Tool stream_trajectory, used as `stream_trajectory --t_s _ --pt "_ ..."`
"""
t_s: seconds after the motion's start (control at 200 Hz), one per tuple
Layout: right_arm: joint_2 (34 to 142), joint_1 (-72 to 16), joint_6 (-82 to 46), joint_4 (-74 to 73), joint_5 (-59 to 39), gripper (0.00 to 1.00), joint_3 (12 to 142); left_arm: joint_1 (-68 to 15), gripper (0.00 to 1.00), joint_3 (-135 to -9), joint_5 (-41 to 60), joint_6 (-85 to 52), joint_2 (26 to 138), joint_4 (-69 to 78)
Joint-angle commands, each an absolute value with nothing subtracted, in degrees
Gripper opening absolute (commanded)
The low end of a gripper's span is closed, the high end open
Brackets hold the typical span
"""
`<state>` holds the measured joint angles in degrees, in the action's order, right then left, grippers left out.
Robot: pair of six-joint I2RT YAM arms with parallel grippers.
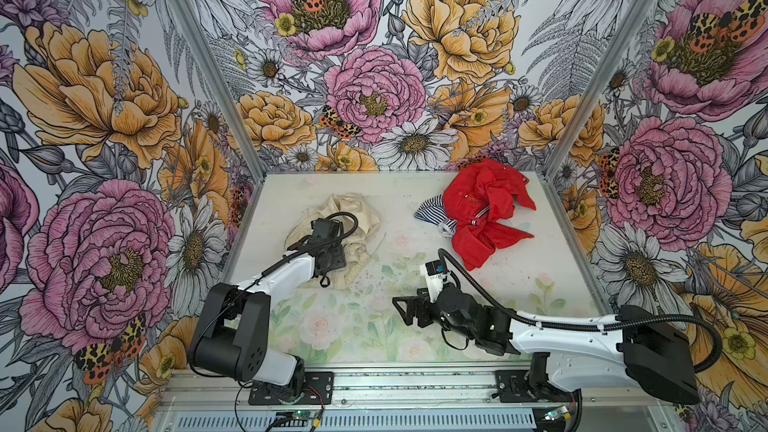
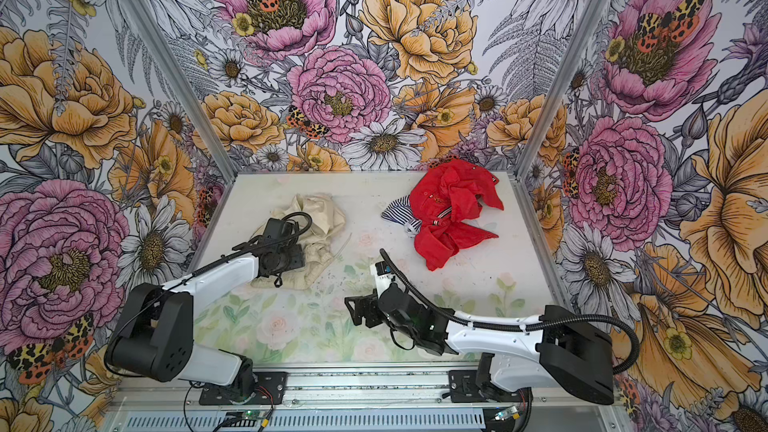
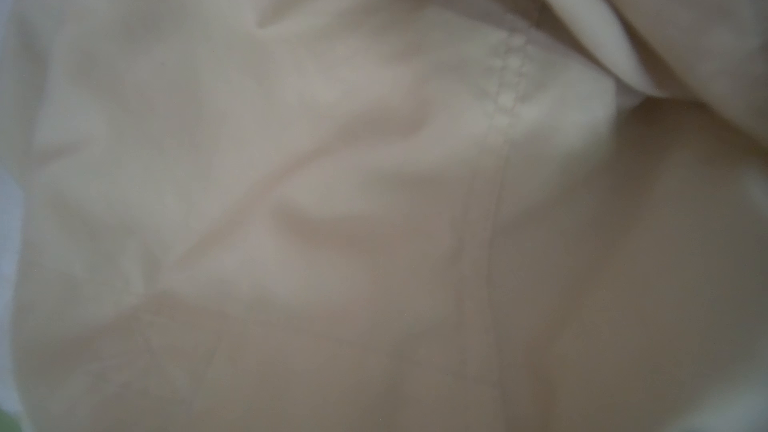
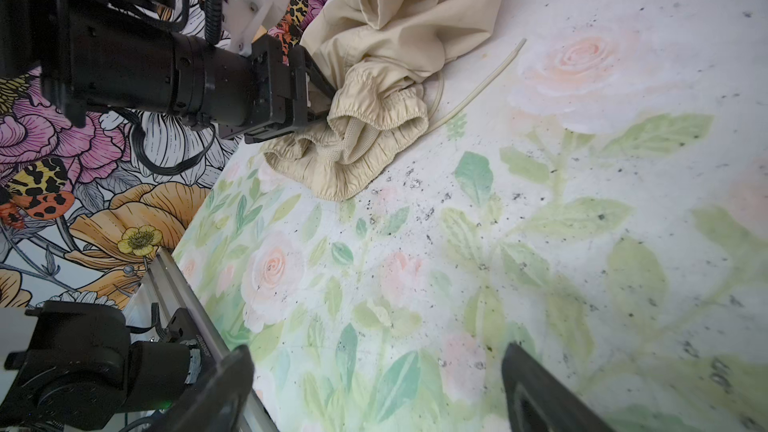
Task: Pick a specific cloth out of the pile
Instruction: 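Grasp the beige trousers with the left gripper while the right gripper withdraws, then lift the beige trousers with the left gripper toward the far corner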
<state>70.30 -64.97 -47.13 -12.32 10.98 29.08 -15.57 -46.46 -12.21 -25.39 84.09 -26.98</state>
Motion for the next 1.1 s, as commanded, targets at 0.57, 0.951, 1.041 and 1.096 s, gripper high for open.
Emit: stream_trajectory --t_s 0.57,0.951,1.041,1.096 --pt "65.54 -61.71 -33.86 -0.88 13.20 0.99 40.51 -15.09 0.00 -82.79 -18.87 -12.44 69.15 -55.38" --pt "63.80 -60.55 -36.12 -1.58 13.09 0.99 38.71 -14.33 0.00 -118.49 -26.08 -1.86 78.74 -58.77" --pt "62.48 -60.46 -36.23 -1.58 13.42 0.99 37.99 -14.41 0.00 -124.27 -26.77 -1.16 80.86 -57.49" --pt "61.82 -60.34 -36.24 -1.34 13.38 0.99 37.88 -14.41 0.00 -127.56 -28.03 -0.47 82.09 -57.04"
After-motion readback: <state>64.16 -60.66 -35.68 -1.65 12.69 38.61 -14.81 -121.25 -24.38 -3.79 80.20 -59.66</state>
